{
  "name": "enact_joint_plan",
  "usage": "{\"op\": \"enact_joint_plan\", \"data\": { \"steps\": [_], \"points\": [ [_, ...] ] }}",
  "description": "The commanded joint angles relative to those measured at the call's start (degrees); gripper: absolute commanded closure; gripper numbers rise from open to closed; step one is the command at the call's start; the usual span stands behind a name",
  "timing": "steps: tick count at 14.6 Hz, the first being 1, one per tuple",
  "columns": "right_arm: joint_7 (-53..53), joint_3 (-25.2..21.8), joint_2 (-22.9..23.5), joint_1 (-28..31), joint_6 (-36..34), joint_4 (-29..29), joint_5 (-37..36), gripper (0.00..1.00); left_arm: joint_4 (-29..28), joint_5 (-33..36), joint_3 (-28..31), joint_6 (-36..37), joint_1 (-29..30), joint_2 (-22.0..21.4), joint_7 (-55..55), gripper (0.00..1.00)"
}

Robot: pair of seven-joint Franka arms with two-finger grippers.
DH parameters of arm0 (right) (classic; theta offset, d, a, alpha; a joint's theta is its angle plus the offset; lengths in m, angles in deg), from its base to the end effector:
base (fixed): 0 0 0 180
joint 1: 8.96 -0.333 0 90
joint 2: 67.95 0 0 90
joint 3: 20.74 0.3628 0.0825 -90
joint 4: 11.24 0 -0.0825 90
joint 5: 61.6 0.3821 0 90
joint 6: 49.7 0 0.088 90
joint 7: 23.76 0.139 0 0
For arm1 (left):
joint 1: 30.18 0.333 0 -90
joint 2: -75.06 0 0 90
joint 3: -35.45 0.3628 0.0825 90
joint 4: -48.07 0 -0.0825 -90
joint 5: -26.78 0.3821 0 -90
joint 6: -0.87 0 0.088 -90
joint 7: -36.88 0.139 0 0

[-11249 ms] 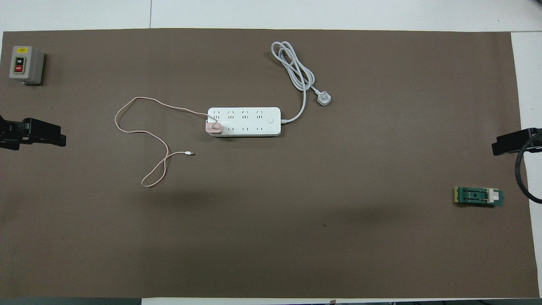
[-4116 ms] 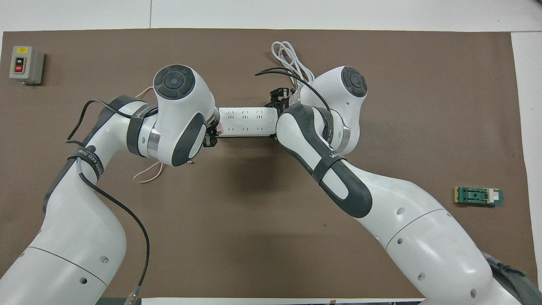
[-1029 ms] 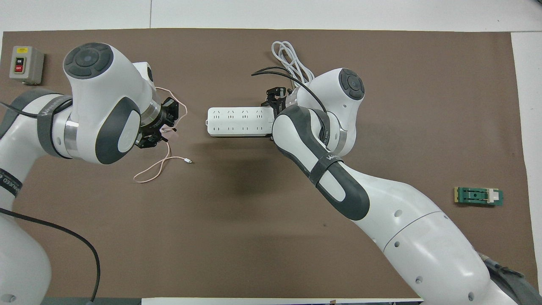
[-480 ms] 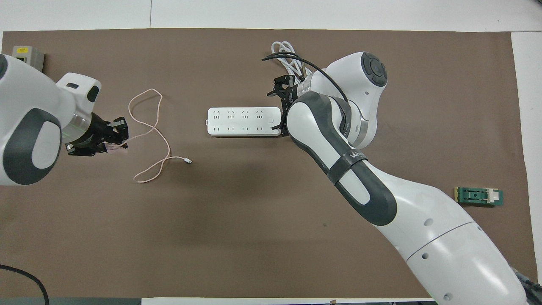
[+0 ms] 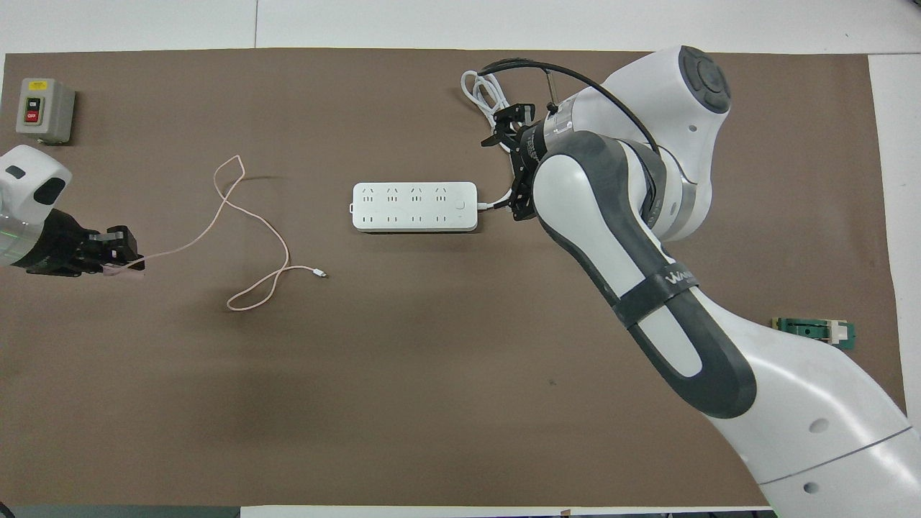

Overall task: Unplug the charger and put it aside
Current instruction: 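Carry the charger toward the robot with the left gripper while the right gripper withdraws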

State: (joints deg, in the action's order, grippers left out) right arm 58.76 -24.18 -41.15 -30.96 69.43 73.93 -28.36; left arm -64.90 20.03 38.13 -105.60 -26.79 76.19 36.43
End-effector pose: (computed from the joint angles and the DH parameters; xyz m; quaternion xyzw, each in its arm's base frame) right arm 0.6773 0.2808 0.4375 -0.7512 0.6097 0.1506 0.2031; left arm 0.5395 0.0444 0.4646 0.9933 0.0770 -0.0636 0.0579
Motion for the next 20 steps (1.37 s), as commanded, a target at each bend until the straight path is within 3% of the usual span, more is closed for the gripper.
{"op": "enact_joint_plan", "data": {
  "steps": [1,7,9,11,14,17,20],
  "points": [
    [-1.39,0.28,-3.69,2.31,-2.67,1.31,-3.61,0.0,-3.39,-2.92,-0.57,-0.58,3.29,-2.89,6.23,1.0],
    [-15.87,0.28,-7.9,6.43,-8.03,1.22,-9.33,0.0,-9.19,-6.26,-0.75,-5.15,2.86,-4.56,5.9,1.0],
    [-23.51,0.28,-9.49,8.37,-10.84,1.22,-11.17,0.0,-11.99,-12.9,-0.75,-4.72,3.21,-5.44,7.38,1.0],
    [-31.16,0.28,-11.07,10.56,-14.26,1.22,-11.62,0.0,-14.99,-17.59,-0.66,-5.59,3.21,-6.23,14.91,1.0],
    [-42.93,0.28,-12.83,12.68,-17.52,1.22,-15.47,0.0,-17.44,-18.21,-0.75,-6.99,2.77,-6.23,21.43,1.0],
    [-59.7,0.36,-14.94,14.78,-19.37,1.22,-21.63,0.0,-23.08,-26.99,-0.48,-10.08,5.48,-5.71,33.64,1.0],
    [-71.42,0.28,-16.7,16.81,-21.22,1.22,-23.92,0.0,-23.96,-27.45,-0.57,-9.82,7.07,-5.36,35.6,1.0]
  ]
}}
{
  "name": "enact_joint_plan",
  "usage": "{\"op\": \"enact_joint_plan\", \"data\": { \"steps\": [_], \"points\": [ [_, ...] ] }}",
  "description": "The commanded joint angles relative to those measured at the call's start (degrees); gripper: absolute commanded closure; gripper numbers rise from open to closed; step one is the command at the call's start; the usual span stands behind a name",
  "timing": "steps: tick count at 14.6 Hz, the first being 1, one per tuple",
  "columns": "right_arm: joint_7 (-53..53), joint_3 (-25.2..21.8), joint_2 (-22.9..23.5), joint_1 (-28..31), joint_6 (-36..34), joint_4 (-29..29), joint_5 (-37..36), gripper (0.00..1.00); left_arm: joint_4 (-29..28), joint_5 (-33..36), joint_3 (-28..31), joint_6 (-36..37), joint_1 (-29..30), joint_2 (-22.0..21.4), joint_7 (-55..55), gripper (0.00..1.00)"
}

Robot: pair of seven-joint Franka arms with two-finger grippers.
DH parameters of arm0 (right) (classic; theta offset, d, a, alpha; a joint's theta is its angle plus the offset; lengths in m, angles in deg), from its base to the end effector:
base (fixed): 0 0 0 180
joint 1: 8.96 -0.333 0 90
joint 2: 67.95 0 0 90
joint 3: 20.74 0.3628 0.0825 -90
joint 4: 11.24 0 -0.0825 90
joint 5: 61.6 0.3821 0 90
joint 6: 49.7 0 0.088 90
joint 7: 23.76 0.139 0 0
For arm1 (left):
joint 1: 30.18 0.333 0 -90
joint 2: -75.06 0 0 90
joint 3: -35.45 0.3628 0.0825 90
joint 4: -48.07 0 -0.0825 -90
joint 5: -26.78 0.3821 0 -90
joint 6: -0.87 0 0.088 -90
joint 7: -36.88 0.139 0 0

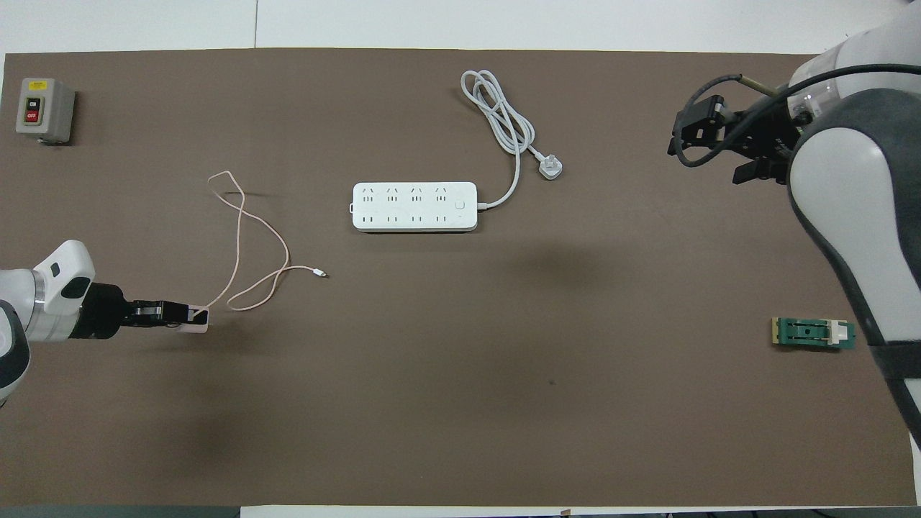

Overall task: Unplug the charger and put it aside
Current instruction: 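Carry the charger toward the robot with the left gripper while the right gripper withdraws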

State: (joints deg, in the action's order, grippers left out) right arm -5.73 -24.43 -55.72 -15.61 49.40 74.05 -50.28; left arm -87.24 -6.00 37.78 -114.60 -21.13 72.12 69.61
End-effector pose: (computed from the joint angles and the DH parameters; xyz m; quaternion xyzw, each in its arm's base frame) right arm 0.6367 0.0613 0.5677 -0.9853 0.1439 0.0028 0.0918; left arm 0.4553 0.0433 0.3548 0.9614 -0.0212 -0.0425 0.2709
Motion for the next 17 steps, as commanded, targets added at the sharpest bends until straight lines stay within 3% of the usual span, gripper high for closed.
{"op": "enact_joint_plan", "data": {
  "steps": [1,6,7,8,9,11,17],
  "points": [
    [-9.91,0.61,-3.17,1.99,-2.06,1.1,-3.4,0.0,-2.4,-1.5,-0.22,-0.9,1.68,-1.37,3.04,1.0],
    [-22.84,0.44,-9.06,4.53,-10.67,1.19,-6.13,0.0,-4.43,-2.73,-0.22,-1.34,3.61,0.12,7.96,1.0],
    [-24.26,0.0,-10.37,4.63,-12.6,1.45,-6.57,0.0,-4.69,-3.43,-0.13,-1.51,3.7,0.13,8.84,0.88],
    [-25.23,-0.18,-11.95,4.63,-13.92,2.14,-7.36,0.0,-4.78,-3.7,-0.13,-1.78,3.61,0.21,9.19,0.65],
    [-25.41,-0.18,-13.27,4.63,-14.46,2.93,-7.97,0.0,-4.96,-3.7,-0.13,-2.48,3.61,0.13,9.2,0.49],
    [-25.33,-0.18,-16.0,4.63,-14.55,5.48,-8.16,0.0,-6.27,-3.79,-0.13,-4.41,3.61,0.04,9.2,0.0],
    [-25.32,-0.18,-18.03,4.72,-14.12,8.39,-12.1,0.0,-3.12,-3.44,0.04,-3.02,3.87,1.09,8.67,0.0]
  ]
}}
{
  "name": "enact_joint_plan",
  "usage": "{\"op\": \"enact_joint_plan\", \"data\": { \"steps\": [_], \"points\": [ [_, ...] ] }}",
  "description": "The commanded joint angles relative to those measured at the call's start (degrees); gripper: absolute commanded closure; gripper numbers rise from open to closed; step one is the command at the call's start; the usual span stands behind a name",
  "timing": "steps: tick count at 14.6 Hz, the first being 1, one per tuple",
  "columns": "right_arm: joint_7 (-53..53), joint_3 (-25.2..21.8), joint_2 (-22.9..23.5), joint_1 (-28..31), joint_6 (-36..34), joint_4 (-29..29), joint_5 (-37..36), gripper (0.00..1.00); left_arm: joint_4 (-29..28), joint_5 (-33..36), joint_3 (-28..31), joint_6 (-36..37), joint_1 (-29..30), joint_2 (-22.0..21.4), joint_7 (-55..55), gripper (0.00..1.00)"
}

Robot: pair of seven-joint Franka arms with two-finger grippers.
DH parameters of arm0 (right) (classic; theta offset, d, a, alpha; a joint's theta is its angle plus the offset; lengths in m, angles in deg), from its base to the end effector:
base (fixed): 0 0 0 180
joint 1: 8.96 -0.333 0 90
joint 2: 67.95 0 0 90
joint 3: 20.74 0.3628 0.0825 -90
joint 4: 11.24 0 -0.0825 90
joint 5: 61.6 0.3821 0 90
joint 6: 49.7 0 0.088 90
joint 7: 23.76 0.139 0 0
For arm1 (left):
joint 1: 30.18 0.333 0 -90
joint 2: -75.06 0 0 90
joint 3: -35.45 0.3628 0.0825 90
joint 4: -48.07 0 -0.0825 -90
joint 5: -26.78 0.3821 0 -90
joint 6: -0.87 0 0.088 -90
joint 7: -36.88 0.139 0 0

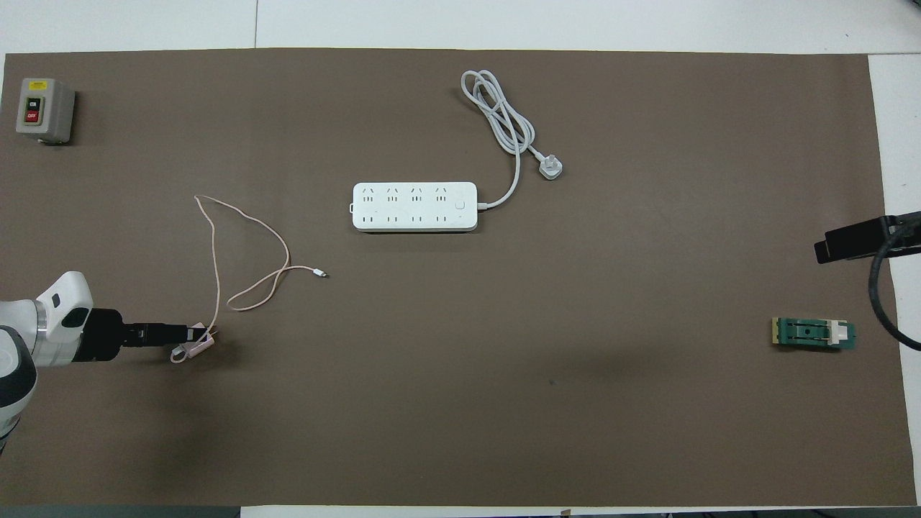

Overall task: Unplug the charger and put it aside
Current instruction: 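Open the left gripper to release the charger on the table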

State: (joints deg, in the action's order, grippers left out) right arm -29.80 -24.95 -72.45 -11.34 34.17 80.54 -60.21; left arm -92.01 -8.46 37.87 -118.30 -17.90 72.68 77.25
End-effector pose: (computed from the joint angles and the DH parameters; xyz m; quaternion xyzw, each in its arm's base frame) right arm 0.5110 -0.0145 0.6577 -0.9987 -0.0378 0.0288 0.0170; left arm 0.4327 0.0667 0.3218 0.9587 -0.0256 -0.0262 0.2820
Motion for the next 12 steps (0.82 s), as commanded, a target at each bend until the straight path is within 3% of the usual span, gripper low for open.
{"op": "enact_joint_plan", "data": {
  "steps": [1,3,7,12],
  "points": [
    [-1.34,0.34,-1.3,0.45,1.12,1.82,-2.62,0.0,3.05,-0.63,0.22,0.87,0.64,0.96,0.77,0.0],
    [-1.69,0.52,-1.3,0.28,1.21,1.91,-4.9,0.0,5.86,1.99,0.31,0.7,0.73,1.58,-1.76,0.0],
    [-1.08,0.52,-1.3,0.36,2.17,1.91,-4.91,0.0,14.12,14.21,0.13,1.48,-0.58,1.85,-13.98,0.0],
    [-0.91,0.52,-1.13,0.63,3.32,1.73,-5.0,0.0,22.47,23.09,-0.31,7.09,-2.87,0.09,-28.55,0.0]
  ]
}}
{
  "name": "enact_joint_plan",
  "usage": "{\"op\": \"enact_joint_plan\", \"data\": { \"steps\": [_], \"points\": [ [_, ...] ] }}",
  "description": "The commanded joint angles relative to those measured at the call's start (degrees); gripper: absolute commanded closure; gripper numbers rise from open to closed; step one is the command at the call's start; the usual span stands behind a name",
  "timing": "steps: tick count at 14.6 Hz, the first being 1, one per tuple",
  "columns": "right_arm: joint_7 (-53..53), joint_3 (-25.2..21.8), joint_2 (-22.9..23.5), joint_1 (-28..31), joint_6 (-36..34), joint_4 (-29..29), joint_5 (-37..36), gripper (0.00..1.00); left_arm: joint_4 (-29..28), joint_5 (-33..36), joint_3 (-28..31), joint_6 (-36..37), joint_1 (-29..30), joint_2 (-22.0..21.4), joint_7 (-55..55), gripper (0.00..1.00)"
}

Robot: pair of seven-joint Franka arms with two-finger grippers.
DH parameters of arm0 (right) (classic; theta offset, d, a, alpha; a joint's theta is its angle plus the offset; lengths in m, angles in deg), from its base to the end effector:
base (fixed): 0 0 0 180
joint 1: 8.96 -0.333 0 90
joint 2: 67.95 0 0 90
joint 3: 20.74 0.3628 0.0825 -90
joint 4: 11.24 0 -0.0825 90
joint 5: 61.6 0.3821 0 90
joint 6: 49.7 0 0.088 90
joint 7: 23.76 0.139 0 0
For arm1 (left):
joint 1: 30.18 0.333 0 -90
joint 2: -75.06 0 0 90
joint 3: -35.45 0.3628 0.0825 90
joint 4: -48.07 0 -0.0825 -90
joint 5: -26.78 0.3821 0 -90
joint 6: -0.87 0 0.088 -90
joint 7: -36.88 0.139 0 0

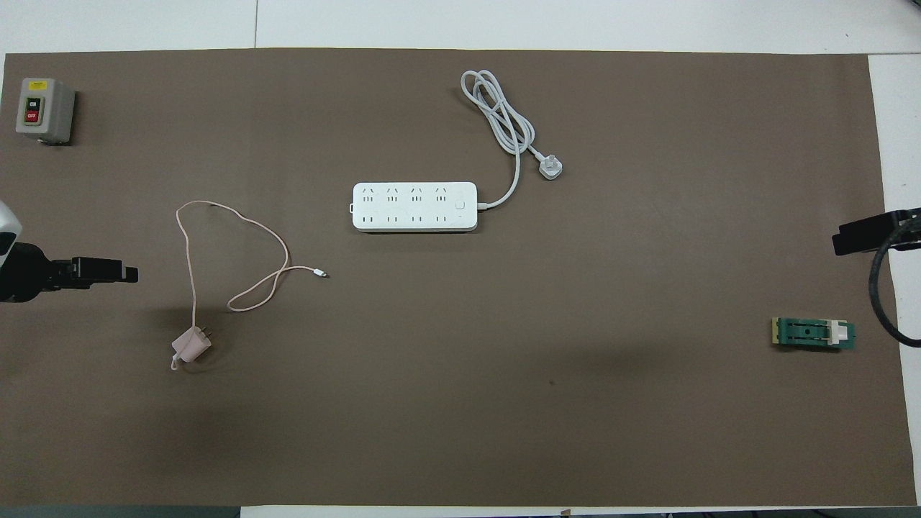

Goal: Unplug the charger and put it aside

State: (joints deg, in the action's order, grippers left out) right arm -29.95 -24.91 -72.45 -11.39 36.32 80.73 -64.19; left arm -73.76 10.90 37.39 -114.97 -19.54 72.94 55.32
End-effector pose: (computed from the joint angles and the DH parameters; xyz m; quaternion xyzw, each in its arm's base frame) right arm 0.5159 -0.0240 0.6593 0.9990 0.0377 -0.0141 0.0188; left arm 0.5145 0.0906 0.4392 0.9918 0.0137 0.0006 0.1273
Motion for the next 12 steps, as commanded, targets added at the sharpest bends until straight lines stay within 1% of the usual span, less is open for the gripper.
{"op": "enact_joint_plan", "data": {
  "steps": [1,5,6,8,10,12],
  "points": [
    [-0.85,0.47,-1.13,0.68,1.08,1.54,-1.02,0.0,5.88,4.79,0.09,5.35,-1.76,-0.35,-10.49,0.0],
    [-0.67,0.47,-1.13,0.68,0.9,1.45,-0.32,0.0,14.31,8.93,0.08,13.25,-4.74,-0.35,-20.62,0.0],
    [-0.41,0.56,-1.13,0.76,0.82,1.45,-0.32,0.0,17.21,9.02,0.08,16.49,-4.92,0.0,-21.86,0.0],
    [-0.32,0.56,-1.13,0.77,0.82,1.45,-0.32,0.0,21.0,9.98,0.08,20.73,-5.89,0.27,-23.62,0.0],
    [-0.32,0.56,-1.13,0.77,0.82,1.45,-0.14,0.0,23.47,11.56,0.0,22.58,-6.94,0.44,-24.42,0.0],
    [-0.32,0.56,-1.13,0.77,0.82,1.45,-0.06,0.0,24.96,13.32,-0.44,22.68,-7.21,1.06,-23.63,0.0]
  ]
}}
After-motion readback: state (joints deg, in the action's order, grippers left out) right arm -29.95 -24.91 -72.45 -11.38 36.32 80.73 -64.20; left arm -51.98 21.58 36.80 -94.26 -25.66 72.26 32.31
